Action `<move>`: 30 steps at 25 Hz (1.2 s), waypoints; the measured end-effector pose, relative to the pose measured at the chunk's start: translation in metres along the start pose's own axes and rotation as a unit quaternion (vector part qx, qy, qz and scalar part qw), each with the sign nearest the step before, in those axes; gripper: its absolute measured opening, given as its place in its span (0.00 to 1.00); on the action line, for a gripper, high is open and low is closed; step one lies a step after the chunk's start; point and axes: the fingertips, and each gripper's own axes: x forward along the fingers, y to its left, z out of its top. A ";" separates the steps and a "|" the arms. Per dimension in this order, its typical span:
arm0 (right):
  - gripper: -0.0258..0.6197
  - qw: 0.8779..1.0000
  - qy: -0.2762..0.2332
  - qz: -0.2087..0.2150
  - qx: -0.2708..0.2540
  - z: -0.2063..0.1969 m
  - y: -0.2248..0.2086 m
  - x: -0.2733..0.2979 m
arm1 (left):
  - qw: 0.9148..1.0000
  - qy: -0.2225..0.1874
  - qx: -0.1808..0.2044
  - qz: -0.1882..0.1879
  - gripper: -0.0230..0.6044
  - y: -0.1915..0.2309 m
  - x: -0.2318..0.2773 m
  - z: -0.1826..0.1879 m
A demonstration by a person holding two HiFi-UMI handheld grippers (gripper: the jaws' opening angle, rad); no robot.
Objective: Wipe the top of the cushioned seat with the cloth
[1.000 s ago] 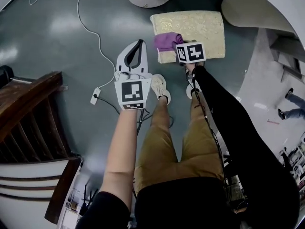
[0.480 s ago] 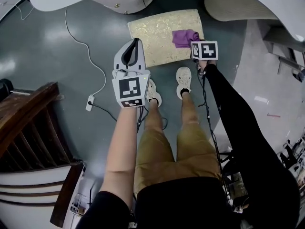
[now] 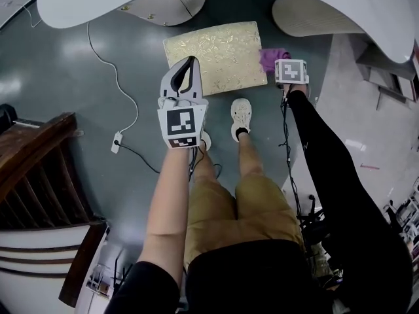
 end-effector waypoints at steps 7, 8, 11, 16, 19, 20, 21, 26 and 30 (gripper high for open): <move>0.18 0.999 -0.034 0.025 0.004 0.009 -0.005 0.001 | 0.999 0.026 -0.004 0.032 0.05 0.004 0.002 -0.011; 0.18 0.999 -0.034 0.023 0.004 0.008 -0.005 -0.001 | 0.999 0.027 -0.004 0.033 0.05 0.005 0.001 -0.013; 0.18 0.999 -0.041 0.031 -0.003 0.006 -0.003 0.001 | 0.999 0.029 -0.007 0.036 0.05 0.009 -0.003 -0.017; 0.18 0.994 -0.087 0.060 0.023 0.006 0.008 -0.019 | 0.999 0.026 -0.007 0.031 0.05 0.019 -0.017 -0.026; 0.18 0.987 -0.123 0.098 0.024 0.005 0.030 -0.037 | 1.000 0.022 -0.006 0.021 0.05 0.026 -0.029 -0.033; 0.18 0.985 -0.131 0.112 0.020 0.004 0.041 -0.042 | 1.000 0.021 -0.005 0.018 0.05 0.029 -0.032 -0.036; 0.18 0.983 -0.137 0.123 0.016 0.000 0.053 -0.045 | 1.000 0.021 -0.005 0.017 0.05 0.032 -0.036 -0.039; 0.18 0.974 -0.161 0.161 -0.019 -0.009 0.127 -0.062 | 1.000 0.018 -0.006 0.004 0.05 0.053 -0.057 -0.051; 0.18 0.960 -0.168 0.215 -0.060 -0.017 0.212 -0.076 | 1.000 0.021 -0.005 0.004 0.05 0.074 -0.074 -0.064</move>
